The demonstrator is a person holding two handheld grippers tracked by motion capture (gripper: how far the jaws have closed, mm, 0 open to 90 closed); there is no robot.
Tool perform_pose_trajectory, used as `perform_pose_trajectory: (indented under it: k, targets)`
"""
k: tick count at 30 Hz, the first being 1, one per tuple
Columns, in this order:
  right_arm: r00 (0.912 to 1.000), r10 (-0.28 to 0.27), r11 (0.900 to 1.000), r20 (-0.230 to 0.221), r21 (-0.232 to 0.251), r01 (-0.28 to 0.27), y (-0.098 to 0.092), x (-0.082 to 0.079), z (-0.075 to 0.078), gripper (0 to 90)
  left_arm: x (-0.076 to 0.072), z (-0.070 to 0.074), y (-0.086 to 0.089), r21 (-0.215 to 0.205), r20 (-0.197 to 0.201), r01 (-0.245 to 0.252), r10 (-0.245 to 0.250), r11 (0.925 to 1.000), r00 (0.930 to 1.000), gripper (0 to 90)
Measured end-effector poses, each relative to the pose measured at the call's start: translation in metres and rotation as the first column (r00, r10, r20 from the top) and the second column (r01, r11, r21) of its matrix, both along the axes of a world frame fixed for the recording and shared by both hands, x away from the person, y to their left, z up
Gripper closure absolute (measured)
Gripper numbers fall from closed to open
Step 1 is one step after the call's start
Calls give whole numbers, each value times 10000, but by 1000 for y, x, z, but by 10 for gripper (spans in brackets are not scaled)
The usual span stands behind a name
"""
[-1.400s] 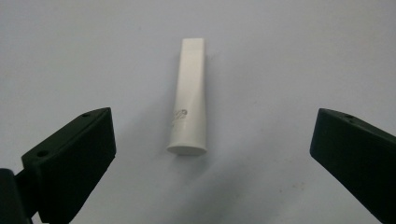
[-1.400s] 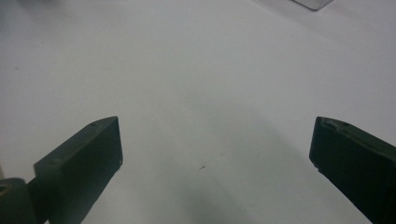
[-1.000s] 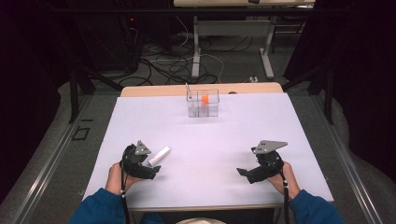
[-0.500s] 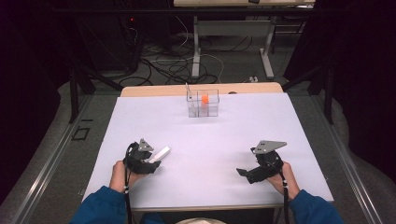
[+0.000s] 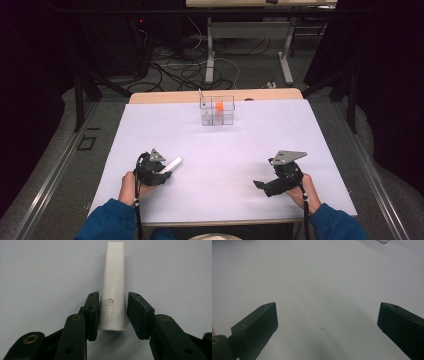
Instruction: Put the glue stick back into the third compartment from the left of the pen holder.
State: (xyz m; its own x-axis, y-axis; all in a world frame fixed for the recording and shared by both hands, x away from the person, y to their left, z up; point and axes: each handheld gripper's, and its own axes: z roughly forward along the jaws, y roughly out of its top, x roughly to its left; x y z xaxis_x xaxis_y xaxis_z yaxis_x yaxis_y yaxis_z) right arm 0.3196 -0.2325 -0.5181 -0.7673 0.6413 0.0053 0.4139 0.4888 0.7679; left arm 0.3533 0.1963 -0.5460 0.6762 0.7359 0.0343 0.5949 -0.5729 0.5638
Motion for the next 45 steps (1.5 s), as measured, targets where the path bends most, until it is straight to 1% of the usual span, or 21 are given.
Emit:
perform_pose_trajectory:
  k: [3, 5, 11, 16, 17, 18, 19, 20, 21, 23, 26, 27, 29, 30, 31, 36, 38, 39, 42, 44, 45]
  targets:
    - [10000, 16, 10000, -3, -13, -16, 0, 0, 0, 25, 0, 0, 0, -7, -16, 80, -80, 10000, 10000, 659]
    - [10000, 17, 10000, -9, -16, -17, 0, 0, 0, 25, 0, -1, 1, -108, 6, 56, -55, 9999, 10000, 659]
    - [10000, 8, 10000, -47, -15, -8, 1, 0, 0, 25, 1, -1, 2, -106, -29, 148, -149, 9998, 9999, 667]
    - [10000, 26, 10000, -10, 25, -26, 1, 0, -1, 26, 1, 0, 3, -77, 98, 326, -325, 9994, 9994, 672]
    - [10000, 5, 10000, -4, 8, -5, 1, 0, -1, 26, 0, 0, 2, -167, 92, 294, -292, 9994, 9995, 672]
    - [10000, 10, 10000, -28, -62, -10, 1, -1, 0, 26, 0, 0, 1, -215, 152, 399, -395, 9990, 9991, 672]
    - [10000, 11, 10000, -23, -71, -11, 1, -1, 0, 26, 0, 1, 1, -120, 53, 473, -472, 9988, 9989, 672]
    - [10000, 22, 10000, -14, -79, -22, 1, -1, 0, 26, -1, 2, 0, -169, 184, 476, -472, 9987, 9987, 672]
    - [10000, 49, 9999, -85, -137, -50, 1, -1, 1, 26, -2, 3, 0, -152, 103, 608, -607, 9980, 9981, 673]
    - [10000, 63, 9999, -53, -96, -64, 1, -1, 0, 26, -4, 5, -2, -198, 257, 692, -687, 9974, 9973, 673]
    - [10000, 90, 9999, -33, -144, -90, 2, -1, 0, 26, -5, 8, -4, -141, 318, 927, -922, 9956, 9952, 673]
    - [10000, 92, 9998, 34, -163, -92, 2, -1, 0, 27, -6, 9, -5, -161, 415, 981, -974, 9950, 9944, 673]
    - [9999, 161, 9995, -46, -273, -163, 1, -1, 1, 28, -7, 11, -7, -177, 557, 1135, -1124, 9934, 9921, 673]
    - [9999, 141, 9996, 12, -233, -140, 2, -1, 1, 28, -8, 13, -7, -64, 491, 1257, -1253, 9920, 9909, 673]
    - [9998, 207, 9994, 39, -270, -205, 2, -1, 1, 28, -9, 13, -9, -145, 576, 1291, -1281, 9915, 9901, 673]
    - [9993, 375, 9982, -8, -459, -375, 3, -1, 2, 28, -12, 18, -16, -40, 762, 1736, -1728, 9848, 9820, 673]
    - [9993, 372, 9982, 47, -473, -370, 5, -1, 2, 27, -13, 20, -19, -18, 841, 1923, -1915, 9813, 9779, 672]
    - [9988, 497, 9971, -17, -568, -497, 5, -1, 2, 27, -14, 21, -21, -72, 872, 1987, -1973, 9800, 9765, 673]
    - [9982, 590, 9966, 98, -574, -584, 7, 0, 1, 25, -15, 23, -26, -59, 842, 2301, -2288, 9731, 9698, 673]
    - [9978, 653, 9953, -106, -712, -659, 7, -1, 2, 21, -16, 23, -31, -47, 955, 2395, -2380, 9709, 9666, 673]
    - [9976, 687, 9952, -59, -692, -689, 8, -1, 1, 20, -16, 23, -32, -73, 951, 2462, -2444, 9692, 9650, 673]
